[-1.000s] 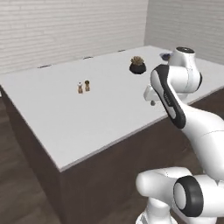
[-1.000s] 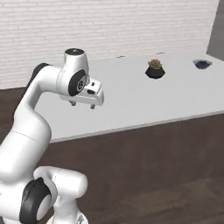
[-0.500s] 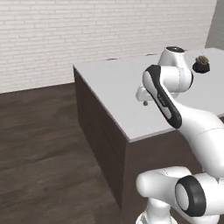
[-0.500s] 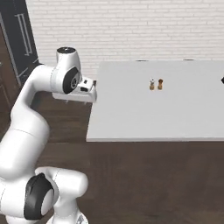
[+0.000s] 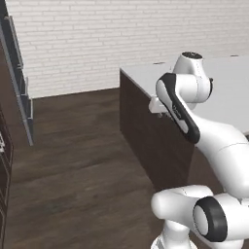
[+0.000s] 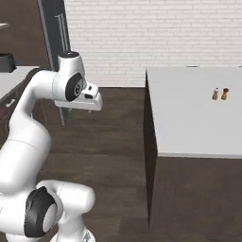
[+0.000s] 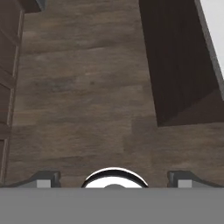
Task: Gather all objects into one cabinet and sort the glasses and bowls to opposite sides.
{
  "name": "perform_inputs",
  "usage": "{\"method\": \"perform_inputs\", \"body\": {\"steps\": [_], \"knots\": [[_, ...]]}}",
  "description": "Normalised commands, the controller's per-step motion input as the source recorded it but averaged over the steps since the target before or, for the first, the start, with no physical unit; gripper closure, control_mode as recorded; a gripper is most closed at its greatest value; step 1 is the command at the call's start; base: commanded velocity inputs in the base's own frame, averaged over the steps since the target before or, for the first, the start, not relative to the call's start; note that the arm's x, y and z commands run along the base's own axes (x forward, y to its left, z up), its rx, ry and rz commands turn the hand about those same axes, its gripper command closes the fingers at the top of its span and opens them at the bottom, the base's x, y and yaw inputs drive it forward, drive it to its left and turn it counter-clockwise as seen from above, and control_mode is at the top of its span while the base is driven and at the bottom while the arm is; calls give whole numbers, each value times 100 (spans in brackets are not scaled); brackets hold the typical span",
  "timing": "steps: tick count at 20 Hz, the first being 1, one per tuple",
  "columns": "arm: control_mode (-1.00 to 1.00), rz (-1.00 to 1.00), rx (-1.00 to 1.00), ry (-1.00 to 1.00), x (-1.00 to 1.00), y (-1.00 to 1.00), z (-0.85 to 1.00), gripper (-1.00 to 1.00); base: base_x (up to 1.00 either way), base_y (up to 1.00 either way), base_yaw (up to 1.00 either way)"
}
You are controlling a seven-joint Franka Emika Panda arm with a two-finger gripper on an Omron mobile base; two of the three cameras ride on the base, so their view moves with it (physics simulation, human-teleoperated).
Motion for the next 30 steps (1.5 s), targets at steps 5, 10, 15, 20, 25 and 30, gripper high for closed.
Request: {"method": "perform_inputs", "body": {"steps": [5,10,15,20,25,30], "knots": [[100,0,0,0,0,0,0,-100,36,98,14],[100,0,0,0,0,0,0,-100,43,53,40],[100,0,0,0,0,0,0,-100,71,15,46],[100,0,0,0,0,0,0,-100,100,0,37],[100,0,0,0,0,0,0,-100,100,-2,21],[100,0,0,0,0,0,0,-100,100,0,21]]}}
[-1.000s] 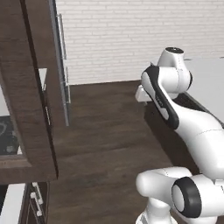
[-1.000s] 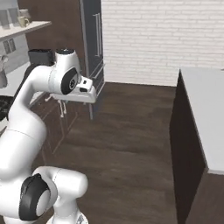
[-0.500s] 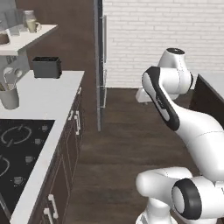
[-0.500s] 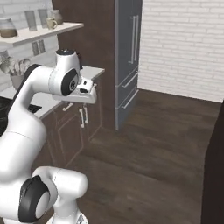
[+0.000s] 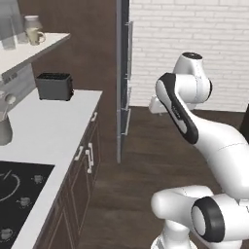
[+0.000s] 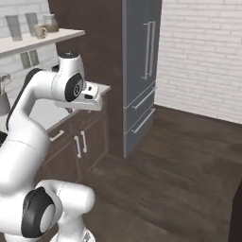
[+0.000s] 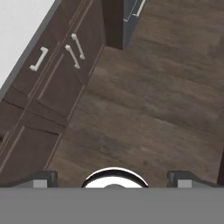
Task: Gather all objects into one cabinet and sort the glasses and bowls to opposite sides.
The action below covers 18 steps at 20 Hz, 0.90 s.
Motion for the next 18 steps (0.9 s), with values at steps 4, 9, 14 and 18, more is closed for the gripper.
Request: {"method": "perform_inputs", "body": {"steps": [4,9,14,18], "knots": [[100,0,0,0,0,0,0,-100,100,0,26],[100,0,0,0,0,0,0,-100,100,-1,48],[100,0,0,0,0,0,0,-100,100,-9,69],[100,0,0,0,0,0,0,-100,83,-9,77]]}}
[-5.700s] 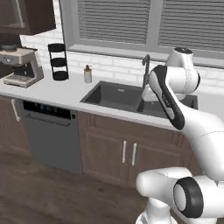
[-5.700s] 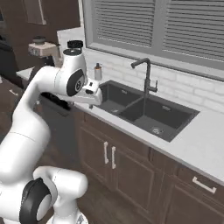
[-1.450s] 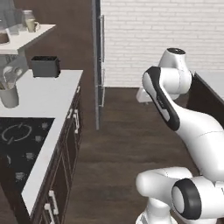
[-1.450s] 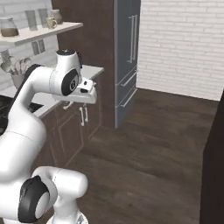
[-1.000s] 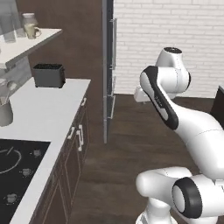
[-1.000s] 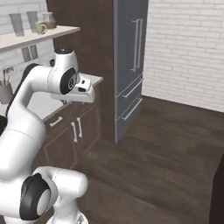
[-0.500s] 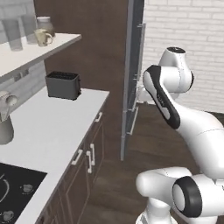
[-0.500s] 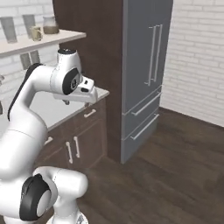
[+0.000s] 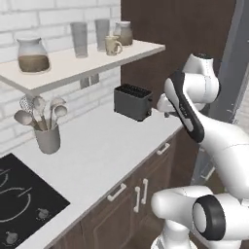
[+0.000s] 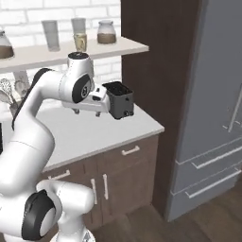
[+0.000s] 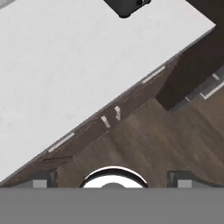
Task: Gather all objects into one cabinet and sort the glasses and bowls to opposite sides.
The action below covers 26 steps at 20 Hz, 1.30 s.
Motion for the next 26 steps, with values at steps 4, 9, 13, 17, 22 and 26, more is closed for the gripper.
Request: {"method": "perform_inputs", "body": {"steps": [4,9,13,17,22,26], "knots": [[100,0,0,0,0,0,0,-100,29,-22,85],[100,0,0,0,0,0,0,-100,0,-38,84],[100,0,0,0,0,0,0,-100,5,-78,58],[100,0,0,0,0,0,0,-100,6,-96,43],[100,0,0,0,0,0,0,-100,-12,-100,30],[100,0,0,0,0,0,0,-100,-6,-34,16]]}}
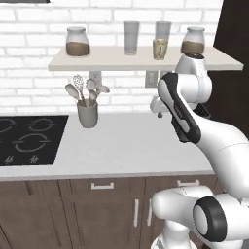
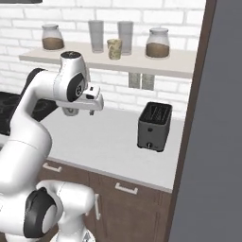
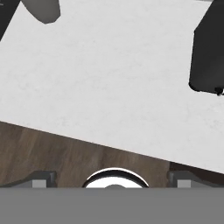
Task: Gather all objects into one cabinet and sort the glasses and bowls to opposite sides.
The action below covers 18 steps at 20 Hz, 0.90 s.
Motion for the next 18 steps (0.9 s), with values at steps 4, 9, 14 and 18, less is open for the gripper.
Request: {"method": "perform_inputs", "body": {"steps": [4,9,14,18], "knots": [[100,0,0,0,0,0,0,-100,18,0,9],[100,0,0,0,0,0,0,-100,36,-2,4],[100,0,0,0,0,0,0,-100,30,-6,0],[100,0,0,0,0,0,0,-100,43,0,0]]}}
